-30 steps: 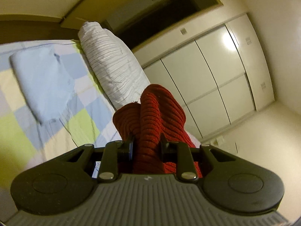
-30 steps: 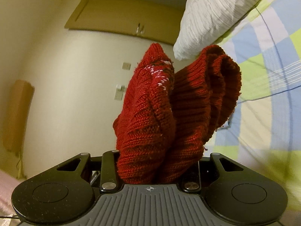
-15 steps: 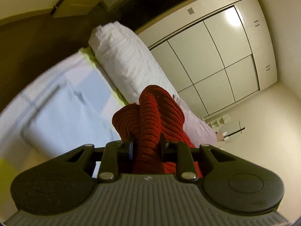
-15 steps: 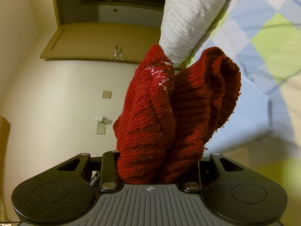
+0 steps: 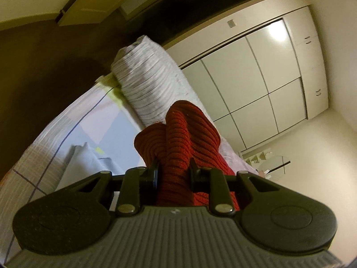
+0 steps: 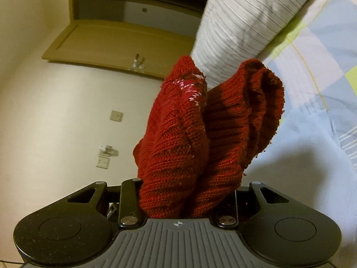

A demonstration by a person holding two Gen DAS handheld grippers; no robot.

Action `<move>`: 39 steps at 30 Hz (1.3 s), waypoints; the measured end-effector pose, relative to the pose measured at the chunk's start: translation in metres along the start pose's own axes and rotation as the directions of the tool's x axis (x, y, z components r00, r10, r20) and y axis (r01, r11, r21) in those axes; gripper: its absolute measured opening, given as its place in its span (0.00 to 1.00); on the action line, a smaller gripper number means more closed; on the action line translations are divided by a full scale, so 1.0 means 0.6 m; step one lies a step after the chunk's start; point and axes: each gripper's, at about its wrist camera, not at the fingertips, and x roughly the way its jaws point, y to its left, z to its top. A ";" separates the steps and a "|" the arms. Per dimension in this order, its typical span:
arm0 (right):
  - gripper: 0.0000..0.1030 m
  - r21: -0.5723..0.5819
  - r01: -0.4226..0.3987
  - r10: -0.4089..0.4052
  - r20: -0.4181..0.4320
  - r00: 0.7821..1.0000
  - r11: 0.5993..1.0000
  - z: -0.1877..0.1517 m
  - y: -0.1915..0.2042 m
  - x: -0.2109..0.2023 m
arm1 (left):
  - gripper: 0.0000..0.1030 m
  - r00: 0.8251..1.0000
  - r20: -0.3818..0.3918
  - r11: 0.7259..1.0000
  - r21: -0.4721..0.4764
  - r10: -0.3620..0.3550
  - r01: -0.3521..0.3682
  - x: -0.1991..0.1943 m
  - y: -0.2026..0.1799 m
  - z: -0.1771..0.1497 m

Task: Fold clothes
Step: 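Lift the held red bundle and swing it over toward the light blue cloth, then lower the red bundle onto the light blue cloth with both grippers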

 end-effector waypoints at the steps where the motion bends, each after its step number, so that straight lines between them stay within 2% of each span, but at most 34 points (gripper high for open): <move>1: 0.35 0.005 0.008 -0.008 -0.005 1.000 1.000 0.001 -0.010 0.003 | 0.19 1.000 -0.005 1.000 -0.007 0.005 -0.005 0.008 0.011 -0.003; 9: 0.36 0.058 0.055 -0.054 -0.022 0.998 0.997 -0.012 -0.099 0.024 | 0.19 0.997 -0.034 0.998 0.008 0.067 -0.067 0.056 0.089 -0.025; 10: 0.38 0.057 0.083 -0.082 -0.015 0.997 0.995 -0.014 -0.106 0.023 | 0.19 0.996 -0.038 0.997 0.020 0.077 -0.076 0.062 0.099 -0.028; 12: 0.44 0.039 0.179 -0.180 0.017 0.984 0.983 -0.018 -0.108 0.015 | 0.21 0.991 -0.058 0.992 0.054 0.120 -0.117 0.078 0.120 -0.037; 14: 0.62 0.025 0.274 -0.275 0.051 0.960 0.961 -0.021 -0.111 0.006 | 0.25 0.980 -0.083 0.980 0.092 0.183 -0.175 0.092 0.141 -0.047; 17: 0.63 0.010 0.412 -0.411 0.104 0.906 0.911 -0.026 -0.114 -0.007 | 0.27 0.978 -0.056 0.975 0.103 0.201 -0.194 0.080 0.137 -0.051; 20: 0.63 0.003 0.542 -0.535 0.158 0.830 0.841 -0.031 -0.118 -0.020 | 0.27 0.967 0.008 0.959 0.126 0.255 -0.254 0.044 0.115 -0.047; 22: 0.63 -0.047 0.622 -0.602 0.206 0.772 0.782 -0.036 -0.088 -0.043 | 0.23 0.954 0.042 0.939 0.166 0.298 -0.300 0.015 0.091 -0.045; 24: 0.63 -0.123 0.656 -0.616 0.250 0.747 0.745 -0.047 -0.045 -0.066 | 0.13 0.945 0.042 0.912 0.252 0.325 -0.325 -0.005 0.056 -0.045; 26: 0.63 -0.219 0.672 -0.624 0.252 0.739 0.708 -0.067 -0.007 -0.063 | 0.08 0.948 0.006 0.880 0.369 0.319 -0.299 -0.008 0.016 -0.055; 28: 0.63 -0.318 0.661 -0.618 0.238 0.749 0.679 -0.093 0.023 -0.045 | 0.05 0.950 -0.054 0.851 0.463 0.306 -0.248 0.002 -0.012 -0.071; 30: 0.57 -0.403 0.636 -0.615 0.201 0.763 0.658 -0.122 0.038 -0.012 | 0.04 0.939 -0.098 0.813 0.534 0.331 -0.231 0.024 -0.021 -0.091; 31: 0.47 -0.443 0.623 -0.618 0.179 0.766 0.644 -0.136 0.042 0.010 | 0.04 0.930 -0.116 0.793 0.566 0.348 -0.226 0.037 -0.024 -0.100; 33: 0.46 -0.510 0.600 -0.629 0.139 0.765 0.616 -0.164 0.043 0.053 | 0.02 0.916 -0.127 0.782 0.573 0.381 -0.246 0.048 -0.008 -0.111; 34: 0.45 -0.531 0.598 -0.640 0.129 0.757 0.600 -0.176 0.038 0.069 | 0.02 0.909 -0.130 0.780 0.569 0.397 -0.259 0.052 0.002 -0.116; 37: 0.46 -0.591 0.615 -0.686 0.138 0.715 0.522 -0.206 0.017 0.110 | 0.03 0.885 -0.139 0.774 0.557 0.444 -0.300 0.064 0.034 -0.129; 39: 0.46 -0.618 0.622 -0.708 0.145 0.691 0.481 -0.214 0.011 0.130 | 0.03 0.878 -0.140 0.769 0.558 0.458 -0.313 0.069 0.040 -0.132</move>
